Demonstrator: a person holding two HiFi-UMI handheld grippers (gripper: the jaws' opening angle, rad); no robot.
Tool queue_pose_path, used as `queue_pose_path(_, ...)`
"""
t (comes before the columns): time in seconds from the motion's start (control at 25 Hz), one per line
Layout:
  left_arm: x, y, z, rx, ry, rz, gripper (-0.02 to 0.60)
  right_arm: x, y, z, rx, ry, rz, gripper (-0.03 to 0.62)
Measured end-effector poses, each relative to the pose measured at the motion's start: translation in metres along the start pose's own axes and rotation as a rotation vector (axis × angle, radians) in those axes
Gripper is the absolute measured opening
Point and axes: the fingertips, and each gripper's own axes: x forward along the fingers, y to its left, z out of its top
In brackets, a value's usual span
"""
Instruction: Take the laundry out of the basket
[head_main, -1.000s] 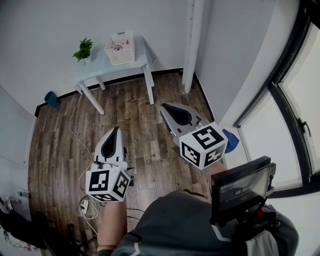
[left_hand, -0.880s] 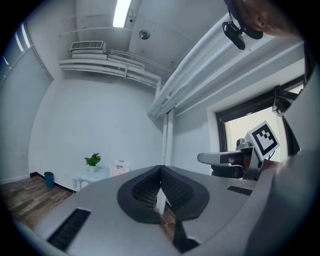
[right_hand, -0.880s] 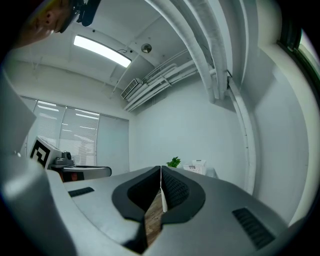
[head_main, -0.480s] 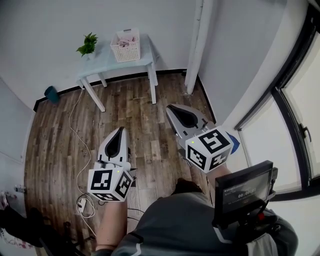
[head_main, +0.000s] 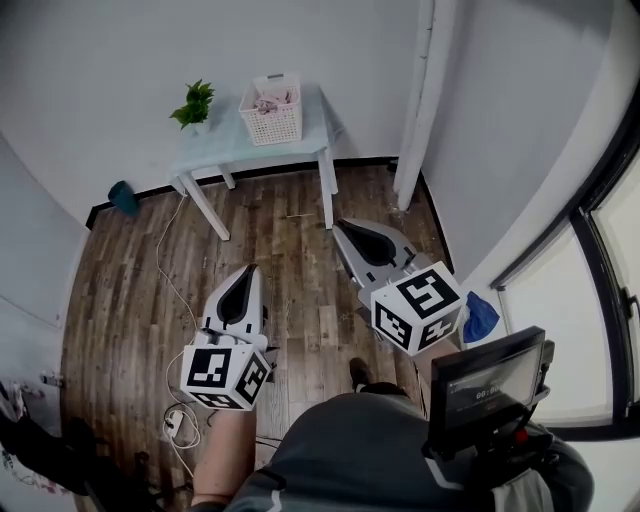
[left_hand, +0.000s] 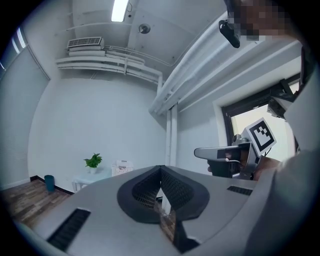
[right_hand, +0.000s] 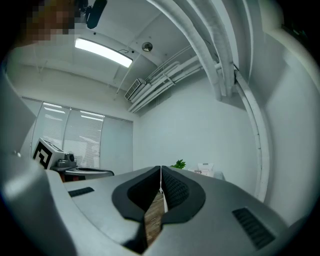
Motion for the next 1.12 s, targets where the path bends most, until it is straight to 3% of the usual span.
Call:
queue_pose_path(0.64, 0.159, 0.018, 0.012, 0.027, 0.039, 0.056, 0.009, 0.083, -0.145, 0.009, 0.028, -0.008, 0.067, 0.018)
queue_pose_path(1.12, 0.218, 0.047, -0.001, 0.018, 0.071, 0.059, 0.009, 0.139, -0.189, -0.007, 0.063, 0.005, 0.079, 0.018)
